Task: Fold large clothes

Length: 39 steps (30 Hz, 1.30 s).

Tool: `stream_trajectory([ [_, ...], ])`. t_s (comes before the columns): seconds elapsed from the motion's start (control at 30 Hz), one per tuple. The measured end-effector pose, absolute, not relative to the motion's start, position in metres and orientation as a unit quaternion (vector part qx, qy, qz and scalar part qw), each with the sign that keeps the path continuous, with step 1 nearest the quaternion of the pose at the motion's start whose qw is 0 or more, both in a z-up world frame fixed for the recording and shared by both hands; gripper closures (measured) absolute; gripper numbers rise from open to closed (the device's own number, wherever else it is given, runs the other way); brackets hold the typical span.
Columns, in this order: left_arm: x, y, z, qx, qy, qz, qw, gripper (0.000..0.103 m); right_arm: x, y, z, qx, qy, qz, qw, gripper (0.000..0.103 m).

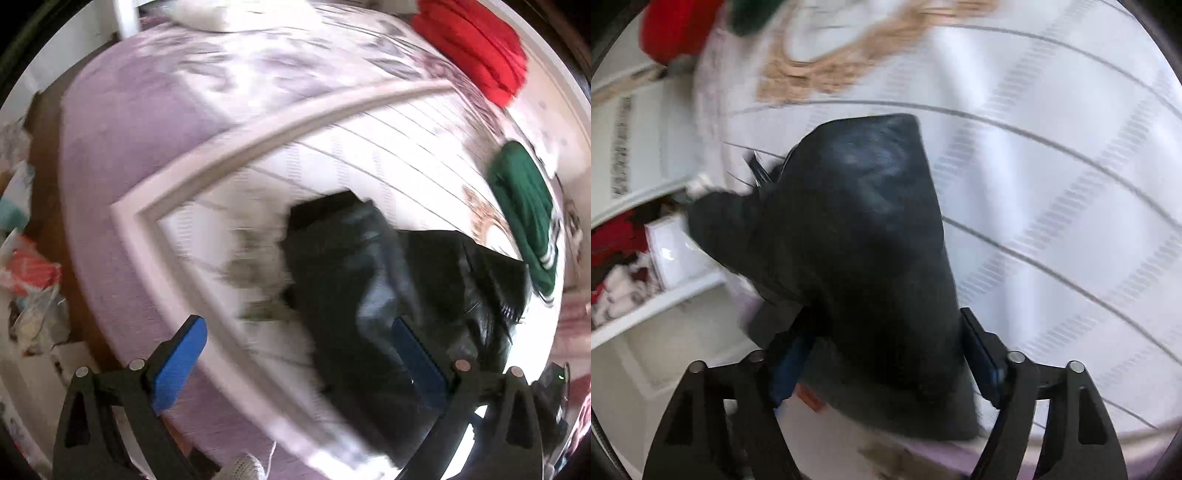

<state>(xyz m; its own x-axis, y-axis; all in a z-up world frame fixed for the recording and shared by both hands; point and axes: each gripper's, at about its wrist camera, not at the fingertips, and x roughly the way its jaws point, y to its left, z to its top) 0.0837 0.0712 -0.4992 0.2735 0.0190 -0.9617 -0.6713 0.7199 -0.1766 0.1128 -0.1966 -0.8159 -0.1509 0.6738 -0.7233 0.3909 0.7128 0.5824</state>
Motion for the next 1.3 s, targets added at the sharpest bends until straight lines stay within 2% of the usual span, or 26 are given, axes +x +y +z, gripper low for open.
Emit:
stream_trajectory([
  [0.07,0.104,0.055,-0.504,-0.264,0.56,0.219,0.754,0.0,0.113,-0.219,-0.791,0.307,0.749,0.127,0.573,0.024],
  [0.17,0.119,0.046,-0.515,-0.233,0.57,0.218,0.757,0.0,0.127,-0.235,-0.734,0.256,0.702,0.154,0.647,0.024],
  [0.27,0.119,0.051,-0.536,-0.227,0.592,0.226,0.739,0.0,0.15,-0.212,-0.703,0.249,0.677,0.242,0.649,0.027],
  [0.33,0.114,0.053,-0.548,-0.23,0.602,0.229,0.73,0.0,0.166,-0.185,-0.708,0.253,0.675,0.283,0.633,0.035],
  [0.4,0.108,0.058,-0.557,-0.227,0.607,0.232,0.726,0.0,0.19,-0.116,-0.726,0.239,0.673,0.28,0.642,0.039],
  [0.47,0.102,0.064,-0.563,-0.228,0.609,0.231,0.723,0.0,0.203,-0.096,-0.757,0.211,0.689,0.253,0.646,0.043],
  [0.5,0.099,0.066,-0.564,-0.231,0.611,0.231,0.721,0.0,0.215,-0.086,-0.766,0.205,0.693,0.246,0.646,0.049],
  [0.53,0.097,0.068,-0.565,-0.237,0.611,0.229,0.72,0.0,0.219,-0.08,-0.775,0.194,0.695,0.235,0.651,0.061],
  [0.6,0.092,0.072,-0.56,-0.246,0.61,0.229,0.717,0.0,0.227,-0.061,-0.777,0.18,0.695,0.24,0.654,0.063],
  [0.73,0.068,0.081,-0.533,-0.299,0.583,0.234,0.719,0.0,0.227,-0.078,-0.76,0.186,0.708,0.257,0.631,0.062],
  [0.77,0.06,0.086,-0.529,-0.324,0.571,0.235,0.717,0.0,0.222,-0.093,-0.751,0.198,0.706,0.26,0.628,0.061],
  [0.8,0.055,0.088,-0.528,-0.342,0.565,0.233,0.714,0.0,0.219,-0.101,-0.743,0.204,0.703,0.256,0.632,0.049],
  [0.83,0.051,0.09,-0.531,-0.362,0.561,0.232,0.708,0.0,0.214,-0.116,-0.732,0.206,0.694,0.245,0.644,0.026],
  [0.87,0.049,0.093,-0.537,-0.385,0.558,0.225,0.7,0.0,0.207,-0.127,-0.727,0.21,0.681,0.235,0.661,0.016],
  [0.9,0.052,0.093,-0.543,-0.396,0.558,0.219,0.696,0.0,0.199,-0.138,-0.728,0.221,0.668,0.231,0.672,0.01],
  [1.03,0.073,0.096,-0.569,-0.434,0.55,0.195,0.686,0.002,0.159,-0.181,-0.765,0.236,0.698,0.215,0.641,0.01],
  [1.13,0.084,0.101,-0.582,-0.445,0.543,0.185,0.688,0.002,0.14,-0.188,-0.827,0.311,0.723,0.231,0.572,0.01],
  [1.2,0.09,0.103,-0.576,-0.439,0.529,0.179,0.704,0.003,0.135,-0.181,-0.86,0.388,0.711,0.266,0.523,0.003],
  [1.27,0.096,0.102,-0.57,-0.427,0.525,0.168,0.717,0.022,0.138,-0.171,-0.87,0.426,0.693,0.284,0.507,0.0],
  [1.3,0.098,0.101,-0.569,-0.421,0.526,0.168,0.719,0.023,0.143,-0.161,-0.871,0.431,0.691,0.297,0.498,0.0],
])
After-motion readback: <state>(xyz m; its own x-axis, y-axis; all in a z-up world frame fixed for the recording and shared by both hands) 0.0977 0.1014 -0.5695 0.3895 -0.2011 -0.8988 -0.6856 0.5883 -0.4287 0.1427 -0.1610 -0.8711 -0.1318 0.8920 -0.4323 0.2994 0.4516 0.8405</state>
